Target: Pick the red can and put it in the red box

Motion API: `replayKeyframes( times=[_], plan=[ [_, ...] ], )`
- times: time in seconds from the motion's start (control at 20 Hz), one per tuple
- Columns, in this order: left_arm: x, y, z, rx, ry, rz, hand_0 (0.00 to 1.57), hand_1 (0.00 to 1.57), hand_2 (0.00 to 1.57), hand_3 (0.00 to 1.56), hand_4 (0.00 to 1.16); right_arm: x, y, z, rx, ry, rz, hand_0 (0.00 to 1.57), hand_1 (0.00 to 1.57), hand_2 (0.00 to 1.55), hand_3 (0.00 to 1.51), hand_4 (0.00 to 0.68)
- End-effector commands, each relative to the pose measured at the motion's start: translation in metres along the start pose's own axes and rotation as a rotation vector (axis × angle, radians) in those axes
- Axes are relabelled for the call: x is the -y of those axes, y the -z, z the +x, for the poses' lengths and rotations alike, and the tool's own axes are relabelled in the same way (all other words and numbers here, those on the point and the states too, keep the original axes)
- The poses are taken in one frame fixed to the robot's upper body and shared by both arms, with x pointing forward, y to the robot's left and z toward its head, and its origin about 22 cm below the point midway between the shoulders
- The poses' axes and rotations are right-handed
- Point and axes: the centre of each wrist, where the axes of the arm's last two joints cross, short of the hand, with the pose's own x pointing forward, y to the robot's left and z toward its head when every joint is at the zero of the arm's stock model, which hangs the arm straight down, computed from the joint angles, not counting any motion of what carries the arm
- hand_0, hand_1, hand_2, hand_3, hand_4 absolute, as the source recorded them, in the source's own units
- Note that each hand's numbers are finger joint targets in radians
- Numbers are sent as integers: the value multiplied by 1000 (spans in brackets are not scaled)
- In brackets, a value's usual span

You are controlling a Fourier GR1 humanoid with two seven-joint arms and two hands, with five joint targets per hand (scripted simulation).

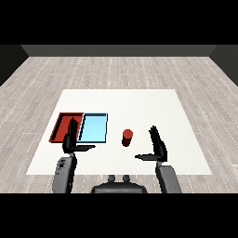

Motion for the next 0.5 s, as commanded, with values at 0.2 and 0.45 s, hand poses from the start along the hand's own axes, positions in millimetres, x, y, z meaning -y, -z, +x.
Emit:
replayKeyframes(
  times=[0.2, 0.45],
  plan=[
    [-17, -15, -16, 23, 26, -2, 0, 0, 0, 0, 0, -8, 0, 9, 30, 4, -1, 0, 0, 0, 0, 0],
    [-18, -21, -13, 5, 26, 5, 0, 0, 0, 0, 0, -5, 15, -21, -4, 29, -20, 0, 0, 0, 0, 0]
  ],
)
